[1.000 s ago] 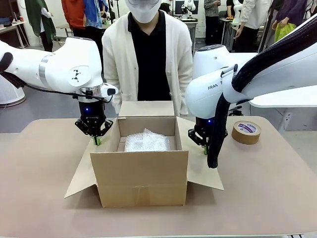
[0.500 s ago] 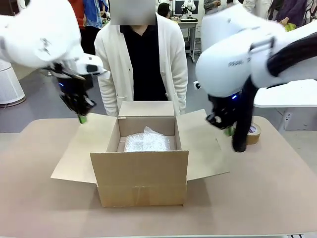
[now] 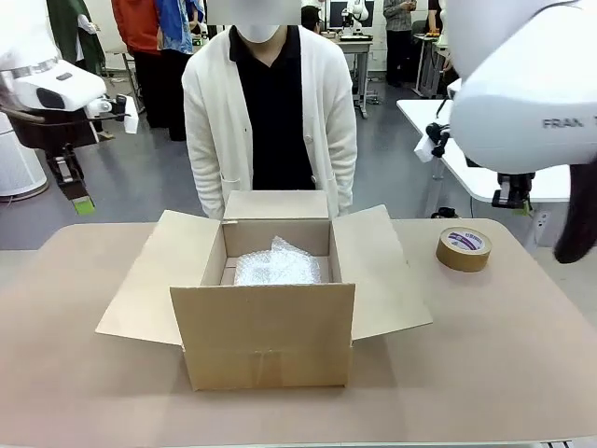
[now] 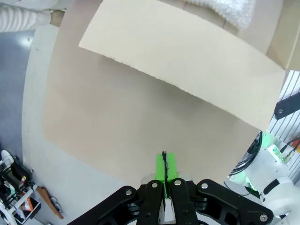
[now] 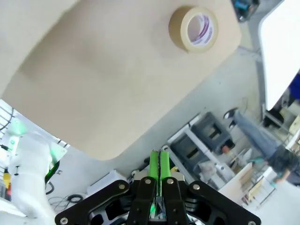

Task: Wrap the clocks to prevent damage.
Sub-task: Once the human has placed the objects inside and stepped back, release both hands from the side flaps of the Package Box.

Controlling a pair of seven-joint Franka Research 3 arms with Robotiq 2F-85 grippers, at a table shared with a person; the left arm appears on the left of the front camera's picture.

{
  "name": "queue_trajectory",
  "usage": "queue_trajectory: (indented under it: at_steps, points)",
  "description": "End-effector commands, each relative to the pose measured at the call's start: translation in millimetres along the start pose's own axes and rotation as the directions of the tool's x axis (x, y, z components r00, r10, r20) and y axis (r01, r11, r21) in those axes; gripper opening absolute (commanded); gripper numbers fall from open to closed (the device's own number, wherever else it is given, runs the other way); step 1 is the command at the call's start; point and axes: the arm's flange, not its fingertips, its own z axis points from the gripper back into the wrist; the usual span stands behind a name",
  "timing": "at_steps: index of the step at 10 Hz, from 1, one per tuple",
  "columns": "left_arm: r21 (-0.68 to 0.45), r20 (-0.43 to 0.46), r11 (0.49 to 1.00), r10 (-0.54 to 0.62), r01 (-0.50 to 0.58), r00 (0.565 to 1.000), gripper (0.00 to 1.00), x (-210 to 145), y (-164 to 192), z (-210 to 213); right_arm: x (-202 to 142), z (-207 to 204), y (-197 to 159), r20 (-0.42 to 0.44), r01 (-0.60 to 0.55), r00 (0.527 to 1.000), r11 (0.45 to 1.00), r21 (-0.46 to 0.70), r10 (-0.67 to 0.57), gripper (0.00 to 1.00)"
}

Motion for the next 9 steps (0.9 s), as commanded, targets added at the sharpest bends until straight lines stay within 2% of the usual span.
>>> queue_trajectory:
  at_steps: [1,3,4,5,6,7,9]
  points:
    - [-0.031,0.028,1.0,0.004,-0.003,1.0,0.0,-13.6,-5.6,-16.3,-13.6,-21.7,-7.4,0.092,0.096,0.99,0.988,0.118,-0.107,0.01]
    - [-0.069,0.011,0.998,-0.001,0.002,1.0,0.0,-22.1,13.6,-16.2,-24.2,-44.2,-14.9,0.136,0.02,0.989,0.964,0.264,-0.058,0.01]
    - [-0.085,0.011,0.996,-0.005,0.006,1.0,0.0,-29.7,16.1,-20.9,-28.4,-53.7,-16.7,0.194,-0.048,0.981,0.948,0.315,-0.014,0.01]
    - [-0.102,0.031,0.995,0.014,-0.011,0.999,0.0,-37.3,16.4,-25.8,-29.9,-60.3,-17.9,0.216,-0.076,0.976,0.933,0.35,-0.002,0.01]
    - [-0.098,0.017,0.992,0.08,-0.078,0.997,0.0,-43.8,19.0,-27.5,-29.1,-63.9,-18.0,0.23,-0.077,0.973,0.932,0.354,-0.007,0.01]
    - [-0.067,0.001,0.997,0.026,-0.026,1.0,0.0,-30.0,16.5,-22.1,-30.8,-54.9,-19.1,0.167,-0.011,0.985,0.953,0.302,-0.042,0.01]
    - [-0.078,0.003,0.996,0.047,-0.046,0.999,0.0,-37.4,20.9,-25.1,-32.5,-61.0,-19.1,0.193,-0.045,0.981,0.942,0.332,-0.021,0.01]
